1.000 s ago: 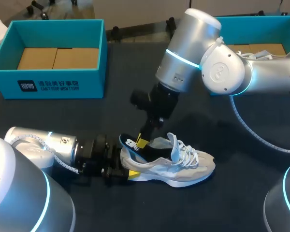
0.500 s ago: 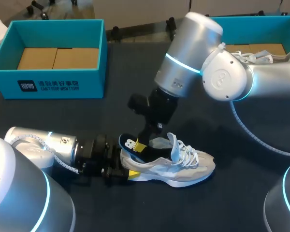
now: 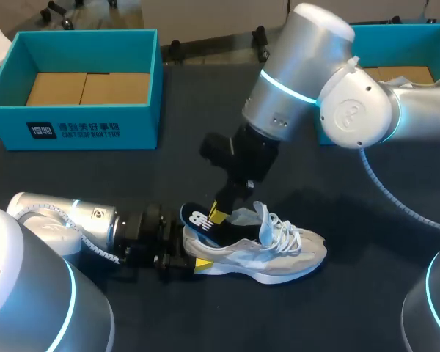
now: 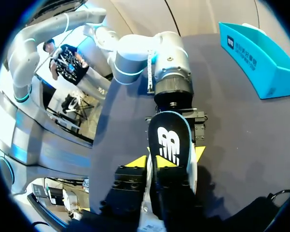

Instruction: Take the shoe out of the shoebox, open the shoe tongue, remove and reinsert the insole, then place the shoe into the shoebox

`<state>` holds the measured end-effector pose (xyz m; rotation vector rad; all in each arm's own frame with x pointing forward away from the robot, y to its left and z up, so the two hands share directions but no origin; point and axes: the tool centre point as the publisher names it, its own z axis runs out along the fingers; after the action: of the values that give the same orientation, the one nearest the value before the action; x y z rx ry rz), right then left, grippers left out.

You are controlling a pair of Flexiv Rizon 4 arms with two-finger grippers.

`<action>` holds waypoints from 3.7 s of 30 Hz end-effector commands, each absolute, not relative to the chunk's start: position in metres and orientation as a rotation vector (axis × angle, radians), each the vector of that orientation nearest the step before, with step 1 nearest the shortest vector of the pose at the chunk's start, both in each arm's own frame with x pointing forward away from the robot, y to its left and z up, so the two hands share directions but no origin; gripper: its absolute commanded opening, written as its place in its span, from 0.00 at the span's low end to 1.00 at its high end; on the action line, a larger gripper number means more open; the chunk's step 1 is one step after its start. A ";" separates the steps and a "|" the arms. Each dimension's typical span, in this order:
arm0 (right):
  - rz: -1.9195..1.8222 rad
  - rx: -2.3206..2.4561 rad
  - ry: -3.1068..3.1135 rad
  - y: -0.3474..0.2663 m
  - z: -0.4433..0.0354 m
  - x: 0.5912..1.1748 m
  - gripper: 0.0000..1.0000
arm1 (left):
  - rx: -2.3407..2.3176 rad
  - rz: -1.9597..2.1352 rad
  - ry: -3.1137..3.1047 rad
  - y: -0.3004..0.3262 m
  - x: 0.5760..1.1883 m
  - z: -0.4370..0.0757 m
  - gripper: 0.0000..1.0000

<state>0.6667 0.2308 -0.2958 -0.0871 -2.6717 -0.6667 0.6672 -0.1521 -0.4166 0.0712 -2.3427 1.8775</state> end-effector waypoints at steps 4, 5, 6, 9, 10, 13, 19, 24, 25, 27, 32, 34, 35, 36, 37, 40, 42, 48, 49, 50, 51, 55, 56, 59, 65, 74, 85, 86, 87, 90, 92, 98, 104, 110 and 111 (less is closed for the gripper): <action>-0.669 -0.055 -2.668 0.223 -0.291 0.676 0.39 | 0.072 1.877 -2.343 -0.152 0.668 -0.416 0.00; -0.668 -0.042 -2.663 0.224 -0.291 0.678 0.40 | 0.072 1.877 -2.343 -0.152 0.668 -0.416 0.00; -0.673 -0.026 -2.655 0.225 -0.292 0.680 0.41 | 0.072 1.877 -2.343 -0.152 0.668 -0.416 0.00; -0.664 -0.002 -2.629 0.227 -0.296 0.688 0.45 | 0.072 1.877 -2.343 -0.152 0.668 -0.416 0.00; -0.663 0.004 -2.623 0.227 -0.298 0.691 0.45 | 0.072 1.877 -2.343 -0.152 0.668 -0.416 0.00; -0.659 0.018 -2.606 0.229 -0.301 0.697 0.47 | 0.072 1.877 -2.343 -0.152 0.668 -0.416 0.00; -0.659 0.055 -2.569 0.231 -0.307 0.704 0.49 | 0.072 1.877 -2.343 -0.152 0.668 -0.416 0.00; -0.663 0.072 -2.533 0.230 -0.314 0.706 0.50 | 0.072 1.877 -2.343 -0.152 0.668 -0.416 0.00; -0.669 0.081 -2.520 0.230 -0.316 0.706 0.51 | 0.072 1.877 -2.343 -0.152 0.668 -0.416 0.00; -0.687 0.101 -2.503 0.230 -0.318 0.706 0.56 | 0.072 1.877 -2.343 -0.152 0.668 -0.416 0.00; -0.738 0.173 -2.463 0.228 -0.323 0.707 0.60 | 0.072 1.877 -2.343 -0.152 0.668 -0.416 0.00; -0.746 0.199 -2.440 0.229 -0.324 0.709 0.59 | 0.072 1.877 -2.343 -0.152 0.668 -0.416 0.00; -0.744 0.207 -2.433 0.229 -0.324 0.709 0.58 | 0.072 1.877 -2.343 -0.152 0.668 -0.416 0.00; -0.741 0.224 -2.418 0.230 -0.326 0.711 0.58 | 0.072 1.877 -2.343 -0.152 0.668 -0.416 0.00; -0.735 0.222 -2.404 0.231 -0.327 0.712 0.57 | 0.072 1.877 -2.343 -0.152 0.668 -0.416 0.00; -0.726 0.252 -2.372 0.234 -0.329 0.715 0.52 | 0.072 1.877 -2.343 -0.152 0.668 -0.416 0.00; -0.720 0.267 -2.347 0.235 -0.331 0.716 0.50 | 0.072 1.877 -2.343 -0.152 0.668 -0.416 0.00; -0.719 0.291 -2.296 0.236 -0.335 0.717 0.49 | 0.072 1.877 -2.343 -0.152 0.668 -0.416 0.00; -0.723 0.296 -2.291 0.236 -0.336 0.717 0.49 | 0.072 1.877 -2.343 -0.152 0.668 -0.416 0.00; -0.724 0.298 -2.286 0.236 -0.337 0.716 0.49 | 0.072 1.877 -2.343 -0.152 0.668 -0.416 0.00; -0.725 0.299 -2.282 0.237 -0.338 0.715 0.48 | 0.072 1.877 -2.343 -0.152 0.668 -0.416 0.00; -0.732 0.301 -2.264 0.237 -0.341 0.710 0.45 | 0.072 1.877 -2.343 -0.152 0.668 -0.416 0.00; -0.735 0.300 -2.262 0.236 -0.341 0.709 0.44 | 0.072 1.877 -2.343 -0.152 0.668 -0.416 0.00; -0.739 0.296 -2.257 0.233 -0.342 0.703 0.40 | 0.072 1.877 -2.343 -0.152 0.668 -0.416 0.00; -0.749 0.291 -2.261 0.232 -0.338 0.694 0.34 | 0.072 1.877 -2.343 -0.152 0.668 -0.416 0.00; -0.748 0.284 -2.278 0.232 -0.332 0.688 0.09 | 0.072 1.877 -2.343 -0.152 0.668 -0.416 0.00; -0.754 0.276 -2.320 0.232 -0.323 0.685 0.00 | 0.072 1.877 -2.343 -0.152 0.668 -0.416 0.00; -0.755 0.276 -2.323 0.232 -0.322 0.684 0.00 | 0.072 1.877 -2.343 -0.152 0.668 -0.416 0.00; -0.756 0.276 -2.324 0.232 -0.322 0.684 0.00 | 0.072 1.877 -2.343 -0.152 0.668 -0.416 0.00; -0.758 0.282 -2.326 0.233 -0.321 0.682 0.00 | 0.072 1.877 -2.343 -0.152 0.668 -0.416 0.00; -0.764 0.281 -2.333 0.234 -0.320 0.682 0.00 | 0.072 1.877 -2.343 -0.152 0.668 -0.416 0.00; -0.760 0.311 -2.342 0.240 -0.316 0.688 0.00 | 0.072 1.877 -2.343 -0.152 0.668 -0.416 0.00; -0.753 0.327 -2.322 0.244 -0.320 0.687 0.02 | 0.072 1.877 -2.343 -0.152 0.668 -0.416 0.00; -0.763 0.327 -2.312 0.242 -0.322 0.682 0.23 | 0.072 1.877 -2.343 -0.152 0.668 -0.416 0.00; -0.764 0.327 -2.309 0.242 -0.323 0.681 0.24 | 0.072 1.877 -2.343 -0.152 0.668 -0.416 0.00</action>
<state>0.6826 0.2414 -0.3195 0.3278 -2.3116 -0.7589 0.6671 -0.1521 -0.4166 0.0711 -2.3426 1.8776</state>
